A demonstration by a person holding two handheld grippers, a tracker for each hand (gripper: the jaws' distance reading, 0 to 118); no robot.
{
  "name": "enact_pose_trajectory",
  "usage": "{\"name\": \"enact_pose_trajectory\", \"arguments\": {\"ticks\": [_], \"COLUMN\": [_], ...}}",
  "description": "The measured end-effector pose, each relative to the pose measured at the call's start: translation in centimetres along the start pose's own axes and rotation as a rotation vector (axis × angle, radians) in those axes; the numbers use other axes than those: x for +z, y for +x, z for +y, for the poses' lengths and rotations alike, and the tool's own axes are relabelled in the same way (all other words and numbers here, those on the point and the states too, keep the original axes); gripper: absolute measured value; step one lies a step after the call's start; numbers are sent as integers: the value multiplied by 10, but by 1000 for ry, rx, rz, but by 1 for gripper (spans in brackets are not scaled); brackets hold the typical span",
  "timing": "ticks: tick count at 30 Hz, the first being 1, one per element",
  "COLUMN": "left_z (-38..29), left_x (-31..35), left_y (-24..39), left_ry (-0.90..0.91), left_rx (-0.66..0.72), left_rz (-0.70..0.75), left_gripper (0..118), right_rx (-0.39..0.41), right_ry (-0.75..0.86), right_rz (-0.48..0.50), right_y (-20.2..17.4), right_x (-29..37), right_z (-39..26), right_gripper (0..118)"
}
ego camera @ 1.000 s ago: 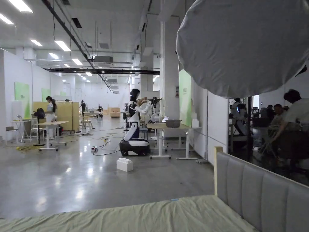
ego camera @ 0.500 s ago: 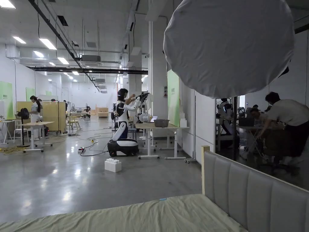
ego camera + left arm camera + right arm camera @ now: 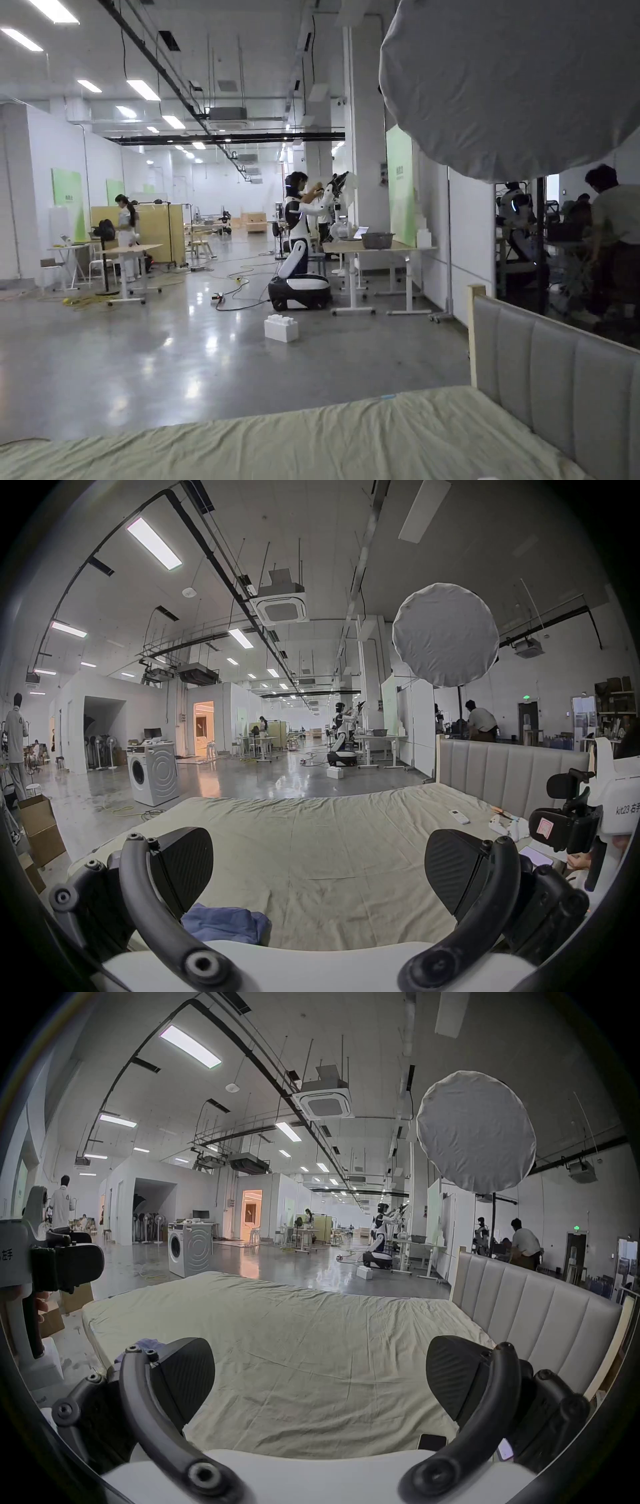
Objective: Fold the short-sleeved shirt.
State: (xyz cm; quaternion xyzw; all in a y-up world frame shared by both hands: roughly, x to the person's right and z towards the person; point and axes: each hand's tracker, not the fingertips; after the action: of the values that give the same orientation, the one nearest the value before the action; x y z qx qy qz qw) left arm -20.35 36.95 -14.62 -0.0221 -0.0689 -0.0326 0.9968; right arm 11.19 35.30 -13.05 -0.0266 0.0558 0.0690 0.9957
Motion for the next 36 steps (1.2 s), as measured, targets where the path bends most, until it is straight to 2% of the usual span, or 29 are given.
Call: {"name": "enact_pose_trajectory", "arguments": {"ticks": [8, 9, 10, 13, 16, 21, 28, 32, 36], "left_z": [2, 2, 2, 2, 10, 17, 14, 15, 17], "left_x": [2, 2, 2, 2, 4, 4, 1, 2, 3], "left_y": [-1, -2, -2, -4, -4, -4, 4, 4, 3], "left_ry": [14, 14, 12, 8, -9, 11, 1, 6, 7], "left_rx": [-2, 0, 2, 9, 22, 37, 33, 24, -33], "left_rz": [-6, -4, -3, -2, -2, -37, -44, -45, -5], "left_gripper": [118, 118, 118, 118, 118, 118, 118, 118, 118], "right_rx": [-56, -91, -151, -199, -253, -235, -110, -113, -149], "right_ry": [-19, -46, -94, -69, -118, -123, -40, -15, -44], "right_rz": [28, 33, 22, -61, -156, -107, -75, -38, -17], "right_y": [-1, 1, 3, 5, 5, 2, -6, -4, -4], "right_x": [-3, -6, -9, -9, -9, -5, 4, 6, 7], "right_z": [0, 2, 0, 3, 11, 23, 30, 24, 22], "right_gripper": [118, 118, 118, 118, 118, 118, 118, 118, 118]}}
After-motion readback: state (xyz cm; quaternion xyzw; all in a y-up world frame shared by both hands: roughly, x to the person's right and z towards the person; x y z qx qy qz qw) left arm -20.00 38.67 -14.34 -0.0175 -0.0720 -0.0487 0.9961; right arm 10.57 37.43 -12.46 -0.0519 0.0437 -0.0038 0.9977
